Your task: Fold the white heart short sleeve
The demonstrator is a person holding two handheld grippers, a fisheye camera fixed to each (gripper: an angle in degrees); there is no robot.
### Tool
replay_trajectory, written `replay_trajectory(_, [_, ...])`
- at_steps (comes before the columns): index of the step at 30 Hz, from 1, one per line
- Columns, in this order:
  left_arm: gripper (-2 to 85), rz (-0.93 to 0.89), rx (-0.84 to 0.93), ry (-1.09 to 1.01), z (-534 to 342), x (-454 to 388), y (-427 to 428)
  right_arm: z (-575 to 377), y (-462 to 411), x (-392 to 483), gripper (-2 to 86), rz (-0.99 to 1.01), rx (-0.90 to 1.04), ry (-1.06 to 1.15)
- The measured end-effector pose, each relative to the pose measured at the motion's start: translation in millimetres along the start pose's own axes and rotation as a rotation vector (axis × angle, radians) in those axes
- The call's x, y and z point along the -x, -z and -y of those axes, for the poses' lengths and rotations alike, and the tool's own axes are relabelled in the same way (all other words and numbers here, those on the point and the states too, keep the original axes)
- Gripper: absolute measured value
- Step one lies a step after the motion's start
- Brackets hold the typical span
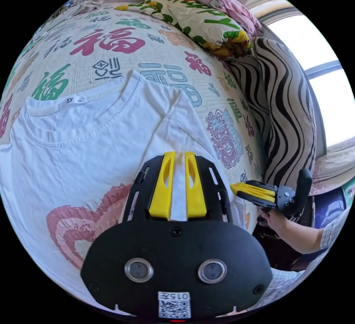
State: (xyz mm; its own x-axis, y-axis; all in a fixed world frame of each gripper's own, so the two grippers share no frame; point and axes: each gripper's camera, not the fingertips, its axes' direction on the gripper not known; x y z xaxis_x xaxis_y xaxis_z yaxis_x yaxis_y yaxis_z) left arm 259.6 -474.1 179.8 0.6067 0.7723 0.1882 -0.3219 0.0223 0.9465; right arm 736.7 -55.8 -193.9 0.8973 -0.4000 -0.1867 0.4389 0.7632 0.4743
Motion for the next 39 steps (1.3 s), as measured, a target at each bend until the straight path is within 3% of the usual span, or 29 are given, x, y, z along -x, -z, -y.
replay_trajectory(5, [4.4,-0.103,-0.108,0.043,-28,21,73,23,2,14,-1.0,-0.046,-0.034,-0.07])
replay_trajectory(9, [4.0,-0.058,-0.127,0.07,-70,34,123,44,0,44,-1.0,0.082,-0.066,-0.001])
replay_trajectory(15, [0.8,-0.017,-0.075,0.107,-106,67,162,80,-54,112,-1.0,0.159,0.081,0.165])
replay_trajectory(17, [-0.1,-0.064,-0.077,0.115,-109,79,181,84,-75,131,-1.0,0.092,0.136,0.188])
replay_trajectory(21, [0.5,-0.08,-0.09,0.138,-121,98,226,100,-82,142,-1.0,0.056,0.179,0.13])
replay_trajectory(25, [3.8,-0.084,-0.241,0.284,-169,154,329,129,-67,166,-1.0,0.054,0.156,0.063])
replay_trajectory(31, [6.6,0.122,-0.488,0.725,-280,276,488,213,-71,260,-0.5,0.161,0.066,0.108])
replay_trajectory(39, [8.6,0.042,-0.551,0.841,-290,368,539,374,-141,453,2.5,0.29,0.046,0.375])
